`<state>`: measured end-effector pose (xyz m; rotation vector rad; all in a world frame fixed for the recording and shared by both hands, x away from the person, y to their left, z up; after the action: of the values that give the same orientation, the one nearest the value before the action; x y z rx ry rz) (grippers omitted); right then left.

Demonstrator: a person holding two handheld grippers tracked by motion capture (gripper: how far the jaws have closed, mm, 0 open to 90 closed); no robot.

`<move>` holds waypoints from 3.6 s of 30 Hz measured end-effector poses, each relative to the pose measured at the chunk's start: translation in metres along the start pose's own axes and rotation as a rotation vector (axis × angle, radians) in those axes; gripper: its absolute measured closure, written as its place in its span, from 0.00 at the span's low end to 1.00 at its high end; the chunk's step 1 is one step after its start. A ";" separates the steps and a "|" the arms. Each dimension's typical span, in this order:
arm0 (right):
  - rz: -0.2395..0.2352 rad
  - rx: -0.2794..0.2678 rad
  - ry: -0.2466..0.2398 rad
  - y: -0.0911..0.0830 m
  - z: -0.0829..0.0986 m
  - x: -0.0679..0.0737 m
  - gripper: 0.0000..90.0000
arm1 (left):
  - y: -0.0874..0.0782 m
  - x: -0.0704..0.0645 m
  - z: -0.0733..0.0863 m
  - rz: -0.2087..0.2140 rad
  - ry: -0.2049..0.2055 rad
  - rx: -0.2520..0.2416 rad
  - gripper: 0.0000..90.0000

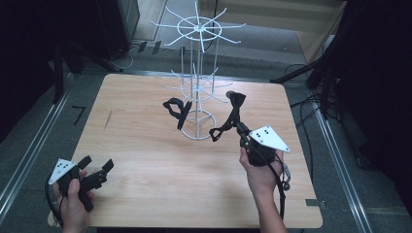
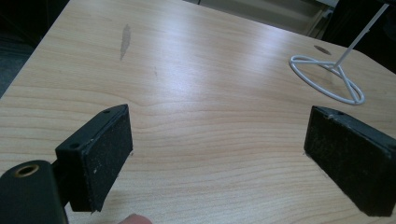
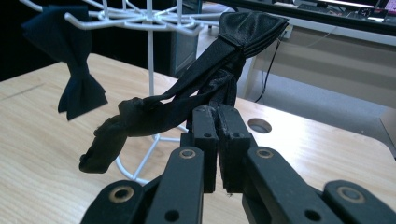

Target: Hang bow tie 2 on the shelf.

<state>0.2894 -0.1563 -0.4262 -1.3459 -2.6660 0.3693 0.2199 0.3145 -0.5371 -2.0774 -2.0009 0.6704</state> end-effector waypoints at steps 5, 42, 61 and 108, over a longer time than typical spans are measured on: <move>-0.001 -0.003 -0.007 0.004 -0.006 -0.001 0.98 | 0.000 0.000 0.000 0.001 -0.004 -0.003 0.10; 0.007 -0.028 0.006 0.023 -0.032 -0.008 0.98 | 0.000 0.000 0.000 0.003 -0.002 0.000 0.10; 0.002 0.024 0.000 0.042 -0.025 -0.006 0.98 | 0.000 0.000 0.000 0.002 0.000 -0.001 0.10; -0.053 0.080 0.030 0.090 -0.001 0.020 0.98 | 0.000 0.001 0.000 0.003 0.000 -0.001 0.10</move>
<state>0.3468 -0.0884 -0.4497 -1.2461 -2.6268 0.4403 0.2201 0.3151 -0.5371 -2.0818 -1.9982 0.6698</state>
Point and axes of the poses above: each handheld gripper's, and its own axes: y roughly forward along the jaws, z roughly out of its underside, x roughly to its left, the point moved 3 cm from there along y, roughly forward along the jaws, and after that the axes turned 12 degrees about -z, right-handed, at the moved point
